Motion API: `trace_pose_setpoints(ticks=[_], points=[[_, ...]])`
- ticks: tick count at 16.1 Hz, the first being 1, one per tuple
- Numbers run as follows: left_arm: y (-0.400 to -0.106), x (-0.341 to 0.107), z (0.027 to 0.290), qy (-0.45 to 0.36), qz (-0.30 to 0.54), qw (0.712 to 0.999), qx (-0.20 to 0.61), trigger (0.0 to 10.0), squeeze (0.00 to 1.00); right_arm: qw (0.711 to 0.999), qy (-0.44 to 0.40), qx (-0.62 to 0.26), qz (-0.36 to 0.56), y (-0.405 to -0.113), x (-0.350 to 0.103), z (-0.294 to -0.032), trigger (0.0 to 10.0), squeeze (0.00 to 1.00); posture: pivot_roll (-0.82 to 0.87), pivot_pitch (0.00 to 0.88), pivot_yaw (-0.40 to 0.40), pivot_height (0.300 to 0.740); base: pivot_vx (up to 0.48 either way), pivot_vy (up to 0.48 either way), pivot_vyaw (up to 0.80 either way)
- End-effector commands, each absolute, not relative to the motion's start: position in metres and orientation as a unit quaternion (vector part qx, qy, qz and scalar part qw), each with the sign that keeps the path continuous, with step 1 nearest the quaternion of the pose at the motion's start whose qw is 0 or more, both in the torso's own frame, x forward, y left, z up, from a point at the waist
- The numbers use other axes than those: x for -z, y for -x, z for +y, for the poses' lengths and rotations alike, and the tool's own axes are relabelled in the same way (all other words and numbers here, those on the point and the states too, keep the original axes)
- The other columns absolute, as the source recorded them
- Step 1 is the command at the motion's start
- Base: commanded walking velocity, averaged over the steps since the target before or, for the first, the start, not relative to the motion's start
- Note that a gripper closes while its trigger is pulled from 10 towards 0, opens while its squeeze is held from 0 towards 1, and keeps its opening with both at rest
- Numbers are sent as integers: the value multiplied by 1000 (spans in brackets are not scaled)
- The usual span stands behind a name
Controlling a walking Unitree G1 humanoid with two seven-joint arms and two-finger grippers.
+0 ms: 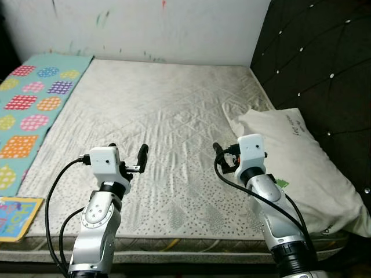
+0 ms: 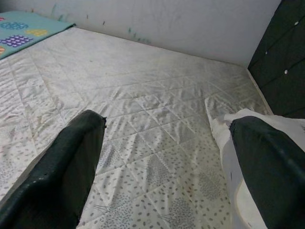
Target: Clean up the room
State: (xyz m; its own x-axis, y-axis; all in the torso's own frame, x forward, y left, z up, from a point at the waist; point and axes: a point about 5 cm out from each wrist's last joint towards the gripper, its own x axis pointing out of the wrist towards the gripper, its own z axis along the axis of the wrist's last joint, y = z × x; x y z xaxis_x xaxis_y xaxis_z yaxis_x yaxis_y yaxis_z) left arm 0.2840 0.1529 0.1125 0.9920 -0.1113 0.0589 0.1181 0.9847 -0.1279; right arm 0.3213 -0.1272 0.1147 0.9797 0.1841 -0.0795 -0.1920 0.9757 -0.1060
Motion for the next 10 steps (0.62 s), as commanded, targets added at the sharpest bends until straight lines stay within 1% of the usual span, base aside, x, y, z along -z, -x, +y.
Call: trace_pose_setpoints(ticks=[1, 4, 10], points=[[-285, -111, 151, 67, -19, 996, 62, 10000, 0, 994, 56, -91, 34, -323, -115, -129, 10000, 0, -88, 21, -52, 740, 0, 0, 0], [-285, -110, 150, 70, -20, 995, 63, 10000, 0, 994, 57, -91, 32, -325, -117, -129, 10000, 0, -90, 14, -52, 740, 0, 330, 0], [-286, -111, 150, 70, -22, 995, 62, 10000, 0, 993, 60, -97, 26, -324, -119, -127, 10000, 0, -90, 11, -54, 740, 0, 444, 0]])
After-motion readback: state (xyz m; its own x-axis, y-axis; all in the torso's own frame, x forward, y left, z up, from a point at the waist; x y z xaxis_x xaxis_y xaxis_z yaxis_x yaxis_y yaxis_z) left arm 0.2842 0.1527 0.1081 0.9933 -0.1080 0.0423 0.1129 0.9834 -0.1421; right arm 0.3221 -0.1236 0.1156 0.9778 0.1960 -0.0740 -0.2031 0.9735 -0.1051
